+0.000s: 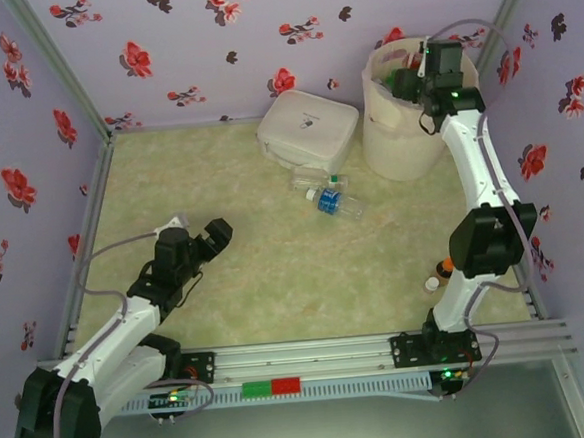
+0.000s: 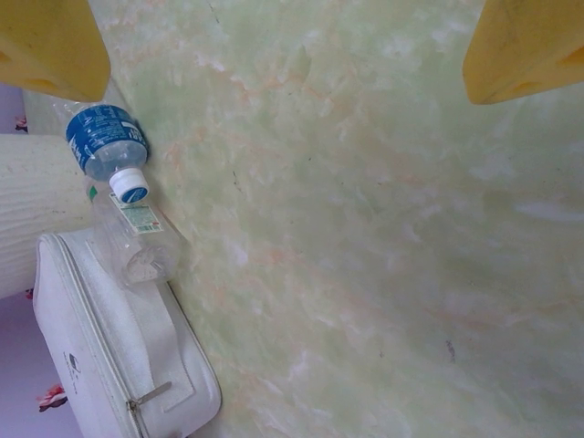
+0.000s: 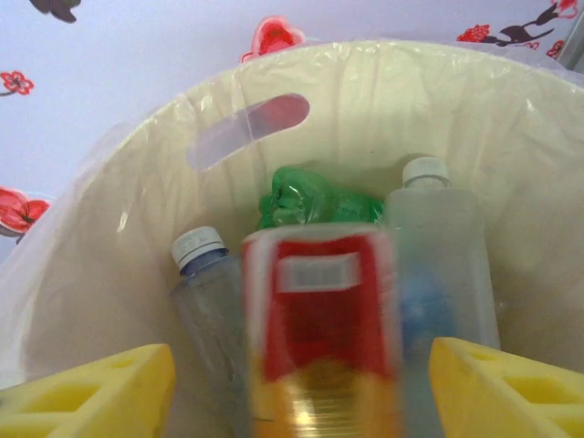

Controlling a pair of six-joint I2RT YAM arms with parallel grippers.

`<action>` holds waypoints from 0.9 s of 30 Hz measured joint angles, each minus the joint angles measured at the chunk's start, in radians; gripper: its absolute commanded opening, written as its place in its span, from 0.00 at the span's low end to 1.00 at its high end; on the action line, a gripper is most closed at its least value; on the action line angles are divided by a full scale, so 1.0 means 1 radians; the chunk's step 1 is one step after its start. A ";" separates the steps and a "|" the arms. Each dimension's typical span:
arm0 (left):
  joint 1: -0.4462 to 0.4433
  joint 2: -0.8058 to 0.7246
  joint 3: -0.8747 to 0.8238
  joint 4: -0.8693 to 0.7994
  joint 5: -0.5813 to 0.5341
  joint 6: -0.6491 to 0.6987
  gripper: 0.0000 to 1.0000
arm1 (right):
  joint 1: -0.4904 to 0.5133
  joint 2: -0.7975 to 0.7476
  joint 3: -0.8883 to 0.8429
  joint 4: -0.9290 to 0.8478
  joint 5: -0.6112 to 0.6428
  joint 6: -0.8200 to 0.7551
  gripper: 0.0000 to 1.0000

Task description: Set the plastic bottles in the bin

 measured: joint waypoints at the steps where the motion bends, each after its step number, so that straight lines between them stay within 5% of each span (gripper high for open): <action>1: 0.000 0.007 0.000 0.001 0.000 0.000 1.00 | 0.000 -0.003 0.000 -0.002 0.002 0.000 0.79; 7: -0.004 0.050 0.001 0.021 0.008 -0.005 1.00 | 0.013 -0.117 -0.068 0.006 0.002 0.000 0.80; 17: -0.016 0.227 0.084 0.093 0.050 -0.018 1.00 | 0.248 -0.523 -0.587 0.156 -0.064 -0.006 0.82; 27: -0.051 0.417 0.224 0.153 0.136 -0.018 1.00 | 0.399 -0.526 -0.903 0.148 -0.154 0.000 0.82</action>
